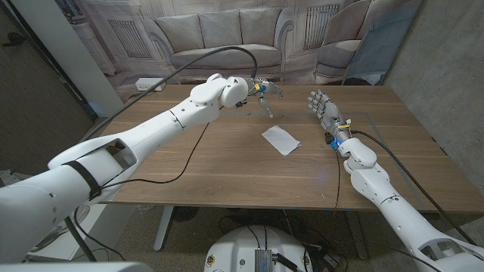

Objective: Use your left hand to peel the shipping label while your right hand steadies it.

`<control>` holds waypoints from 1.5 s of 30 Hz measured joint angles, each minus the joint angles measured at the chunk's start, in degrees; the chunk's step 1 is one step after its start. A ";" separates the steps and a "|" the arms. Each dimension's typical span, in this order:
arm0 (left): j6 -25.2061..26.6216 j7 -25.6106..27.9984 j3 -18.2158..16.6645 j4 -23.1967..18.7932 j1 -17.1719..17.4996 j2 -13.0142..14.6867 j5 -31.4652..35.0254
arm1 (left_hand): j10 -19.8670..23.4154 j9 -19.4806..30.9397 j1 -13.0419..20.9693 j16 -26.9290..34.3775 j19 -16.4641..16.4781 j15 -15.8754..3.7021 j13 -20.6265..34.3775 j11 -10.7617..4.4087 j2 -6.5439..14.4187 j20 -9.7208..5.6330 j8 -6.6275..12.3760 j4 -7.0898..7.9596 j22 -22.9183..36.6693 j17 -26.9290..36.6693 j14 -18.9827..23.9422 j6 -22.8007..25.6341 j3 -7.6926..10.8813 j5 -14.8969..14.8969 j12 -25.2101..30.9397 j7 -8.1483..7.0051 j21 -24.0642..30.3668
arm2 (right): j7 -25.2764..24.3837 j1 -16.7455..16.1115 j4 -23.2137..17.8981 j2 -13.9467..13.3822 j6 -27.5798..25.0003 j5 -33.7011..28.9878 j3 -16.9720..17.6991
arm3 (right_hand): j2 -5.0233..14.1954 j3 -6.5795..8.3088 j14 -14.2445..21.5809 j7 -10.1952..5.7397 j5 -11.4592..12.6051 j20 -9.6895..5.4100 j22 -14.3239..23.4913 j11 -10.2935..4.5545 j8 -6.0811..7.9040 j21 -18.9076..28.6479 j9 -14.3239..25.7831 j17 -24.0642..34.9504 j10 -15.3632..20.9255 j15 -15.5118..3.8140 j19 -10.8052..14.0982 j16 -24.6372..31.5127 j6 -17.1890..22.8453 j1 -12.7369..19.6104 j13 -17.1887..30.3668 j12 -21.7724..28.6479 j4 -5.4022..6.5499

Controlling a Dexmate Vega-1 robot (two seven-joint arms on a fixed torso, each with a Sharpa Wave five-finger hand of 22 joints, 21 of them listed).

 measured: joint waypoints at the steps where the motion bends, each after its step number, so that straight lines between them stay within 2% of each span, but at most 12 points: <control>1: 0.00 0.00 0.33 0.50 -0.41 -0.41 0.00 | 0.00 0.00 0.00 0.00 0.00 0.00 0.00 0.00 0.00 0.00 0.00 0.15 0.00 0.00 0.00 0.00 -0.15 -0.06 -0.01 0.00 0.00 | 0.05 0.00 0.00 0.00 0.03 0.02 0.00 | 0.00 -0.09 0.00 0.00 0.00 0.00 0.00 0.00 0.00 0.00 0.00 0.00 0.00 0.00 0.00 0.00 0.00 0.00 0.00 0.00 -0.09; 6: -0.01 -2.93 1.75 2.49 -2.01 -2.05 0.96 | -0.49 0.26 -0.01 0.00 0.00 0.00 0.00 0.33 0.02 0.00 0.25 0.14 0.00 0.00 -0.60 0.30 -0.15 -0.43 -0.38 -0.30 -0.42 | 0.33 0.15 0.44 0.19 0.39 0.15 -0.05 | 0.00 -0.15 0.00 0.00 0.00 0.00 0.00 0.00 0.00 0.00 0.00 0.00 0.00 0.00 0.00 0.00 0.00 0.00 0.00 0.00 -0.15; 11: -0.25 -4.64 2.87 4.39 -3.31 -3.42 1.61 | -1.30 0.29 -0.16 0.00 -0.30 -0.21 0.26 0.75 0.90 0.31 0.25 0.32 0.00 0.00 -1.43 0.30 0.03 -0.43 -0.47 -0.30 -0.44 | 0.59 0.34 0.93 0.38 0.56 0.26 -0.08 | 0.00 -0.15 0.28 -0.23 0.00 0.00 0.00 0.00 0.00 0.00 0.00 0.00 0.00 -0.27 0.00 0.00 0.22 0.00 0.00 0.00 -0.15; 20: -0.90 -5.85 4.71 8.37 -5.31 -5.86 2.01 | -1.30 0.79 -0.18 0.00 -1.02 0.10 0.26 0.75 0.91 1.03 0.68 0.78 0.00 0.00 -2.17 0.61 -0.32 -0.92 -0.47 -0.61 -1.05 | 1.08 0.70 1.91 0.78 0.98 0.39 -0.13 | 0.00 -0.15 0.29 -0.32 0.00 0.00 0.00 -0.29 0.00 0.00 0.00 -0.06 0.32 -0.28 0.00 0.00 0.30 0.00 0.00 0.00 -0.15; 24: -1.59 -6.74 5.43 10.09 -6.06 -6.84 2.30 | -1.60 0.85 -0.92 0.00 -1.02 -0.11 0.53 1.04 1.65 1.03 0.94 0.94 0.27 0.00 -2.55 1.02 -0.48 -1.28 -0.47 -1.01 -1.05 | 1.26 0.87 2.22 0.94 1.22 0.39 -0.15 | 0.00 -0.15 0.28 -0.32 0.00 0.00 0.00 -0.11 0.00 0.00 0.00 -0.16 0.50 -0.28 0.00 0.00 0.30 0.00 0.00 0.00 -0.15; 36: -3.29 -7.22 6.95 13.85 -7.14 -8.80 2.12 | -1.60 1.32 -0.91 0.01 -1.02 0.00 0.53 1.05 1.65 1.02 1.58 1.17 0.27 0.00 -2.65 1.55 -0.71 -1.76 -0.47 -1.12 -1.27 | 1.65 1.45 3.39 1.42 1.44 0.39 -0.20 | 0.00 -0.32 0.28 -0.62 0.00 0.00 0.00 -0.11 0.00 0.00 0.00 -0.16 0.50 -0.28 0.00 0.00 0.60 0.00 0.00 0.00 -0.31; 40: -3.40 -7.18 7.22 14.61 -7.20 -9.11 2.08 | -2.02 1.36 -0.91 0.30 -1.01 0.00 0.53 1.46 1.64 1.02 1.58 1.25 0.26 0.08 -2.64 1.55 -0.79 -1.76 -0.46 -1.12 -1.27 | 1.73 1.59 3.78 1.65 1.65 0.38 -0.20 | 0.00 -0.32 0.28 -0.55 0.00 0.00 0.00 -0.11 0.00 0.00 0.00 -0.16 0.50 -0.28 0.00 0.00 0.67 0.00 0.00 0.00 -0.31; 45: -3.75 -6.93 7.74 15.48 -7.22 -9.43 2.00 | -2.02 1.75 -0.91 0.30 -1.01 0.00 0.80 1.46 1.64 1.02 2.74 1.41 0.26 0.27 -2.64 3.09 -0.95 -1.76 -0.46 -0.98 -1.27 | 1.73 1.59 3.78 1.65 1.76 0.38 -0.20 | 0.00 -0.32 0.28 -0.31 0.00 -0.32 0.00 -0.11 0.00 0.00 0.00 -0.15 0.50 -0.28 0.32 0.00 0.91 0.00 0.00 0.00 -0.31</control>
